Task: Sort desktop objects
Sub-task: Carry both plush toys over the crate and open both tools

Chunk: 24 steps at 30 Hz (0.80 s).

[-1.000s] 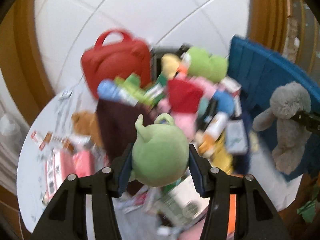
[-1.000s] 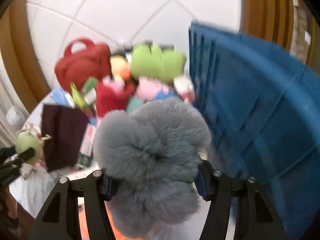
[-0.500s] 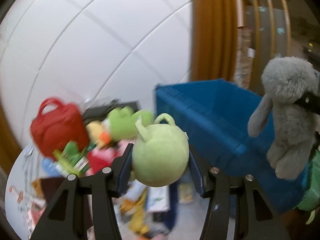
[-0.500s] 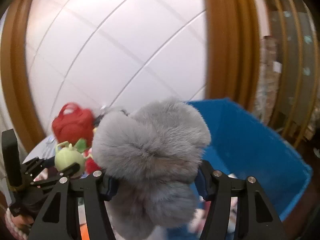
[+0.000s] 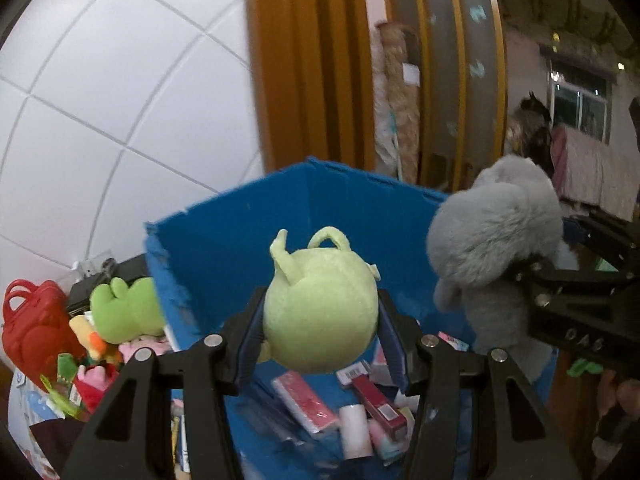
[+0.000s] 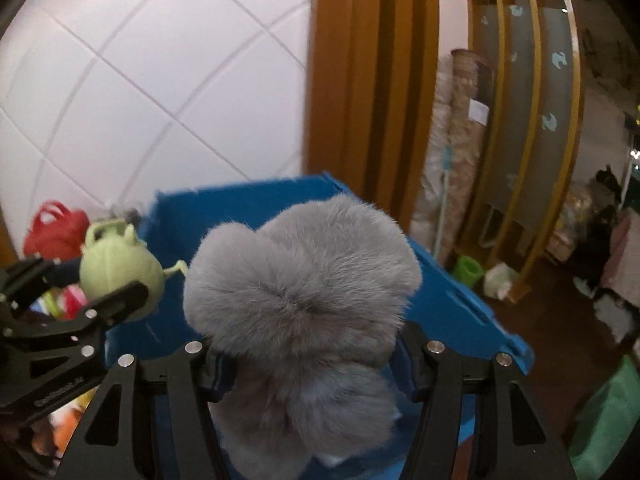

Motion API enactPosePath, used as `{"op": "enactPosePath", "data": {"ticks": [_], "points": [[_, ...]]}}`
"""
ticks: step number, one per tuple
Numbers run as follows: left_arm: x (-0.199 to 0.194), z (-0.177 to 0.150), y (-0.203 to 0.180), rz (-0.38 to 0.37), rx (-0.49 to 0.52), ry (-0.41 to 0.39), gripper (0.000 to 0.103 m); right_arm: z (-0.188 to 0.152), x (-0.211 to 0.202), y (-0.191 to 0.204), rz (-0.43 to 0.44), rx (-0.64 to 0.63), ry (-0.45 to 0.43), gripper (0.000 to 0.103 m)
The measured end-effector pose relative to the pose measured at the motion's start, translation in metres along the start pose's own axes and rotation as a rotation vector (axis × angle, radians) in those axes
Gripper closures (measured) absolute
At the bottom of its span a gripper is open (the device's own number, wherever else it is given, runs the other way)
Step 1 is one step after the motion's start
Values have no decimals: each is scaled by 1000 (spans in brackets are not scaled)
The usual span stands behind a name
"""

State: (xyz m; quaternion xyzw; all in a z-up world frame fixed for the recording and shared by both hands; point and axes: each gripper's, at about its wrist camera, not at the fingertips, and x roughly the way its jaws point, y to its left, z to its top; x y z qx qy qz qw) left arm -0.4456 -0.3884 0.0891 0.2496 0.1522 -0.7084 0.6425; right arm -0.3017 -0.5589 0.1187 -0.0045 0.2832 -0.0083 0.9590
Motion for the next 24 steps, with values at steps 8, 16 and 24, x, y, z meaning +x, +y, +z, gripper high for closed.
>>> {"op": "enactPosePath", "data": {"ticks": [8, 16, 24], "points": [[22, 4, -30, 50, 48, 62, 50, -26, 39, -30, -25, -92, 94, 41], [26, 4, -26, 90, 43, 79, 48, -28, 54, -33, -70, -173, 90, 41], [27, 4, -25, 116, 40, 89, 32, -27, 63, -37, -76, -191, 76, 42]]}}
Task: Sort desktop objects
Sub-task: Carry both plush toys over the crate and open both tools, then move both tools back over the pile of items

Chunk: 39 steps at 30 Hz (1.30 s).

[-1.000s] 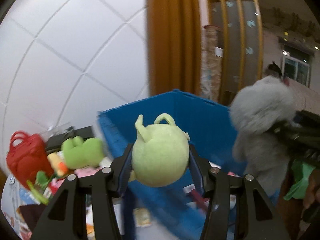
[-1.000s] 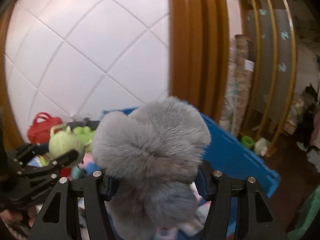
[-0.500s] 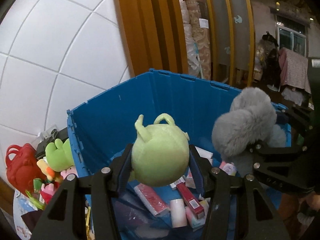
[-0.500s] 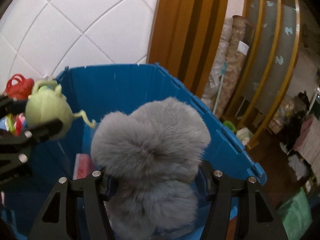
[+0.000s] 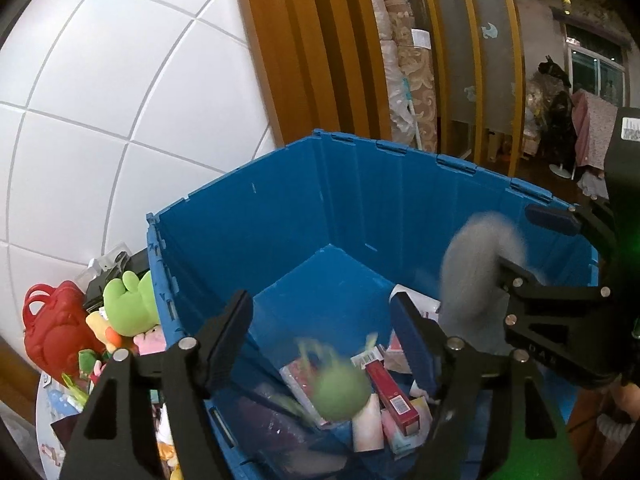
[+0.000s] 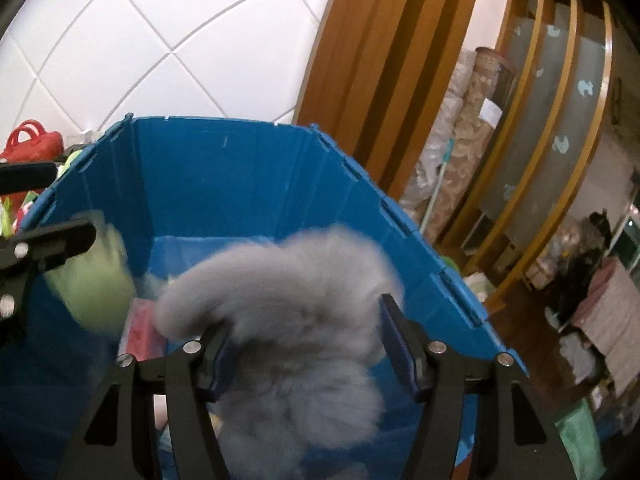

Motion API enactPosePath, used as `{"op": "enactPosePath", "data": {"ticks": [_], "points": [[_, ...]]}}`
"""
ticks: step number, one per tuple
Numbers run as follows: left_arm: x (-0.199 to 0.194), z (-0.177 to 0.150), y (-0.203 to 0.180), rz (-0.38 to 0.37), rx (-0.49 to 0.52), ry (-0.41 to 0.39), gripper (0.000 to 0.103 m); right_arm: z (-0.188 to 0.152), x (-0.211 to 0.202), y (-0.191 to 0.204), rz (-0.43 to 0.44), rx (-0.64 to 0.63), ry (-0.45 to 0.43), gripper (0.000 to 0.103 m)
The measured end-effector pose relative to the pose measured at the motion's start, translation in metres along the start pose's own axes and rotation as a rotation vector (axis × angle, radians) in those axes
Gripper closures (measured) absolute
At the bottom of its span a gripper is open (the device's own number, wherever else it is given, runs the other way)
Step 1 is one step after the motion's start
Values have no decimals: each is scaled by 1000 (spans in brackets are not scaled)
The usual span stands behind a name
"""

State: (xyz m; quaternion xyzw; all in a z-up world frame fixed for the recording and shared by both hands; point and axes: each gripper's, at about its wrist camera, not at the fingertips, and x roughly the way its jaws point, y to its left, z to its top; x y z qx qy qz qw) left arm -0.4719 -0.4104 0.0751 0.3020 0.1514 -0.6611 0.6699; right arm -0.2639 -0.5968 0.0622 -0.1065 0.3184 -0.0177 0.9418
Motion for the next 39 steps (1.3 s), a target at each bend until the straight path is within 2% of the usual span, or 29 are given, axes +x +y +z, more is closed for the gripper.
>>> {"op": "enactPosePath", "data": {"ticks": [5, 7, 9, 11, 12, 18, 21, 24, 30, 32, 36, 39], "points": [[0, -2, 9, 1, -32, 2, 31, 4, -1, -4, -16, 9, -19, 40], [-3, -4, 14, 10, -45, -4, 28, 5, -2, -5, -13, 9, -25, 31], [-8, -6, 19, 18, -60, -17, 25, 4, -5, -2, -17, 1, -30, 16], [-14, -8, 25, 24, -75, -29, 24, 5, -9, 1, -20, 0, -36, 10], [-18, -9, 27, 27, -82, -37, 24, 5, -11, 2, -19, 3, -38, 2], [-49, -26, 55, 35, -156, -107, 24, 10, -48, 10, 38, 47, -99, 0], [-65, -42, 76, 39, -198, -128, 24, 16, -70, 20, 111, 82, -137, 0], [-82, -67, 103, 97, -245, -142, 24, 21, -87, 36, 175, 102, -174, 0], [-107, -152, 169, 226, -350, -87, 24, 30, -105, 84, 308, 124, -210, 0], [-112, -186, 196, 290, -394, -51, 24, 31, -108, 105, 343, 119, -207, 0], [-120, -246, 252, 364, -488, 38, 24, 31, -119, 152, 418, 93, -213, 0], [-131, -285, 289, 439, -515, 102, 24, 29, -126, 191, 474, 72, -226, 0]]}}
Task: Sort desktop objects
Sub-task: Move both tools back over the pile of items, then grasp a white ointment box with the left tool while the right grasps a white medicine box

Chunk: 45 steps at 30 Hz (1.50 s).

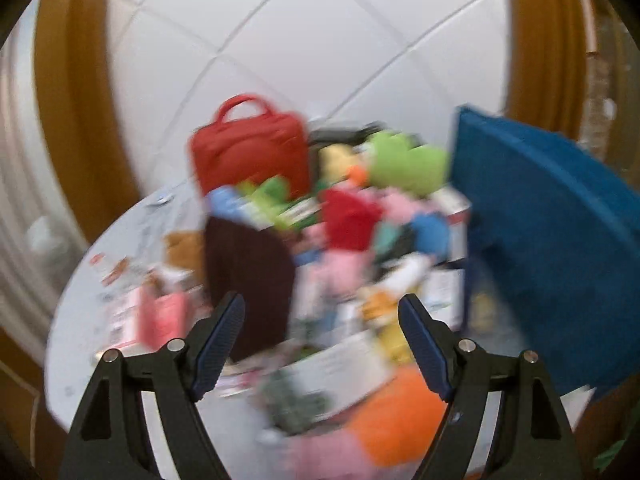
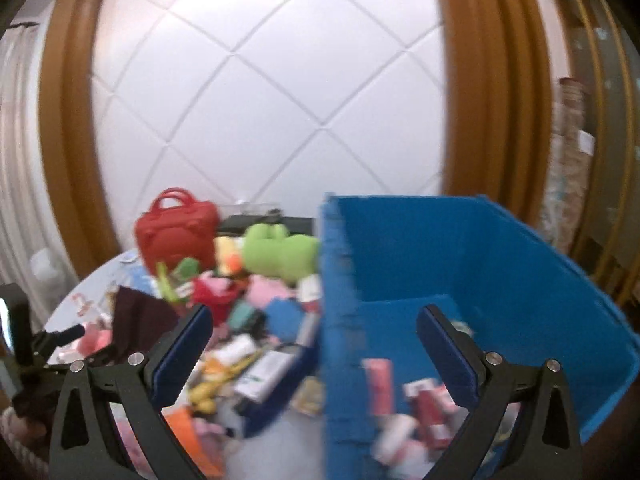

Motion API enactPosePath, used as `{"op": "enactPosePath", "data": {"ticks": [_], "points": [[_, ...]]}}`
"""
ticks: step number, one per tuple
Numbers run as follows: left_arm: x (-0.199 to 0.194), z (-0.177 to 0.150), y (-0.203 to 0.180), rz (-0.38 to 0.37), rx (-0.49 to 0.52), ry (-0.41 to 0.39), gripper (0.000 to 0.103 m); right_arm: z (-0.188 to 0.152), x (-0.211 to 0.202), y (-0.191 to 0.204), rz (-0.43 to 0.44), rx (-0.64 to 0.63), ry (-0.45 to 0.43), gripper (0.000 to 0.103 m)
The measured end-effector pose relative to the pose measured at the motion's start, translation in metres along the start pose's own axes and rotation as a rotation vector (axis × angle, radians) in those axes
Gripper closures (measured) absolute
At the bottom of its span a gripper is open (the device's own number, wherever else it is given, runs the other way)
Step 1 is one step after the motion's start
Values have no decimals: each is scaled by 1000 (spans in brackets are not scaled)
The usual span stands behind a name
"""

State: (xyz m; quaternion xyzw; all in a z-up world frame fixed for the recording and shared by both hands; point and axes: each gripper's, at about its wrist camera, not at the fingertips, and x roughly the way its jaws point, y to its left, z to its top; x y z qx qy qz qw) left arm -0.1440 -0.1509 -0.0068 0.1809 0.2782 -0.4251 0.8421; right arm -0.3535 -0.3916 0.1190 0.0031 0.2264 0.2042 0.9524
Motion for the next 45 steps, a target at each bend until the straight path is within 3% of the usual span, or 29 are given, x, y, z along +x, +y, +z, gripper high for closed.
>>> {"op": "enactPosePath", "data": {"ticks": [4, 9, 16, 23, 28, 33, 40, 45], "points": [[12, -22, 69, 99, -30, 59, 24, -13, 30, 42, 67, 7, 29, 0], [34, -51, 158, 206, -89, 157, 24, -36, 85, 77, 87, 39, 146, 0], [54, -76, 207, 234, -109, 240, 24, -75, 156, 91, 25, 69, 347, 0], [87, -87, 187, 186, -17, 325, 24, -106, 203, 90, 38, 84, 412, 0], [120, -89, 154, 31, 0, 420, 24, -125, 216, 81, -26, 127, 485, 0], [130, -66, 121, -58, 49, 351, 24, -129, 222, 75, -109, 115, 555, 0], [159, -20, 67, -150, 124, 277, 24, -127, 217, 70, -133, 109, 565, 0], [194, -5, 37, -193, 158, 307, 25, -128, 226, 66, -152, 122, 582, 0]]}}
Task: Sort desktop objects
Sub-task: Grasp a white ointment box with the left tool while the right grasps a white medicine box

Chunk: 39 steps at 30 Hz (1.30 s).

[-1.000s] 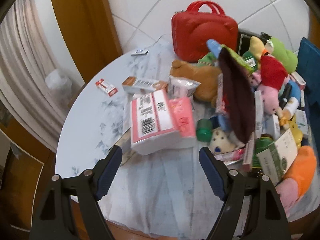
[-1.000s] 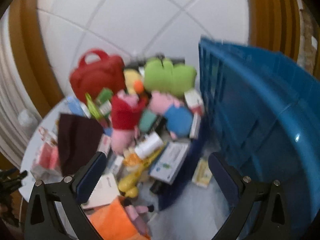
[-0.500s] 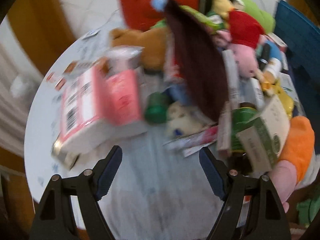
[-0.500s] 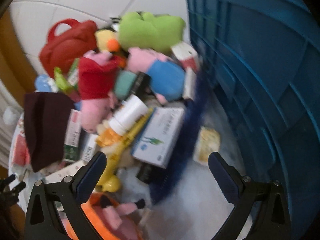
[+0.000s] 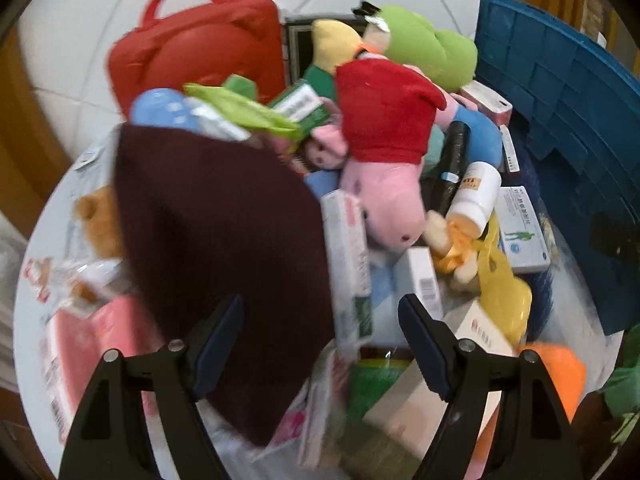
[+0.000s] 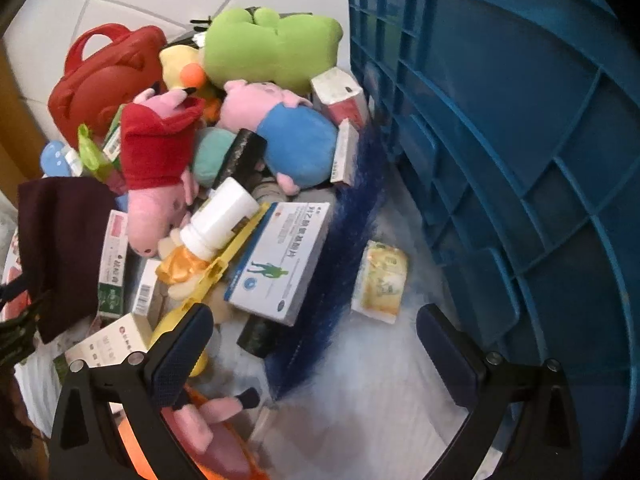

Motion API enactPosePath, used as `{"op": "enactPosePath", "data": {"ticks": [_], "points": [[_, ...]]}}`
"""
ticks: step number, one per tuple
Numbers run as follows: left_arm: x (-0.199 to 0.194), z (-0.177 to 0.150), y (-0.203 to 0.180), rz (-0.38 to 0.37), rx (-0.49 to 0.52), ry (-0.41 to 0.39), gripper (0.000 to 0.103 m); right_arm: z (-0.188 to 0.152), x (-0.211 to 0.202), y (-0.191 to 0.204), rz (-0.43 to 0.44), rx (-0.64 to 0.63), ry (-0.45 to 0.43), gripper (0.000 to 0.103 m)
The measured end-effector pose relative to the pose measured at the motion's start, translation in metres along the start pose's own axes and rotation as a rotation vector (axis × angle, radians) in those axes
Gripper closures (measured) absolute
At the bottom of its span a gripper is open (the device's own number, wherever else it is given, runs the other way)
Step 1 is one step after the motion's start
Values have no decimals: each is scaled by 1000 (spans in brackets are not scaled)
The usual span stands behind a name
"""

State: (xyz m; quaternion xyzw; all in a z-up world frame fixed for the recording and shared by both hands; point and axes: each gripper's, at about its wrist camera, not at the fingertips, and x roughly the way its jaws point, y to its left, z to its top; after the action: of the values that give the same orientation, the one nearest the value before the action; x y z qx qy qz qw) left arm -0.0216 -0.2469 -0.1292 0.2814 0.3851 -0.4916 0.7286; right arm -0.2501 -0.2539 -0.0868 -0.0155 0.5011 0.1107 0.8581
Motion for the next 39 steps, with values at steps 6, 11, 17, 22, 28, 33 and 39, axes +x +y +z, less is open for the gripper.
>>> {"op": "enactPosePath", "data": {"ticks": [6, 11, 17, 22, 28, 33, 39], "points": [[52, 22, -14, -33, 13, 111, 46, 7, 35, 3, 15, 13, 76, 0], [87, 27, -20, -43, 20, 188, 46, 17, 67, 7, 62, 45, 136, 6], [106, 34, -29, -20, 71, 237, 51, 25, 103, 23, 72, 19, 203, 6], [98, 32, -18, -21, 39, 208, 70, 27, 125, 28, 106, 40, 226, 33], [48, 35, -13, -46, 30, 88, 70, 30, 97, 29, 116, 15, 166, 86], [-7, 41, -9, -78, 24, -32, 70, 28, 58, 35, 93, -34, 84, 87], [-58, 52, -18, -88, 14, -149, 70, 30, -1, 34, 88, -56, -38, 87]]}}
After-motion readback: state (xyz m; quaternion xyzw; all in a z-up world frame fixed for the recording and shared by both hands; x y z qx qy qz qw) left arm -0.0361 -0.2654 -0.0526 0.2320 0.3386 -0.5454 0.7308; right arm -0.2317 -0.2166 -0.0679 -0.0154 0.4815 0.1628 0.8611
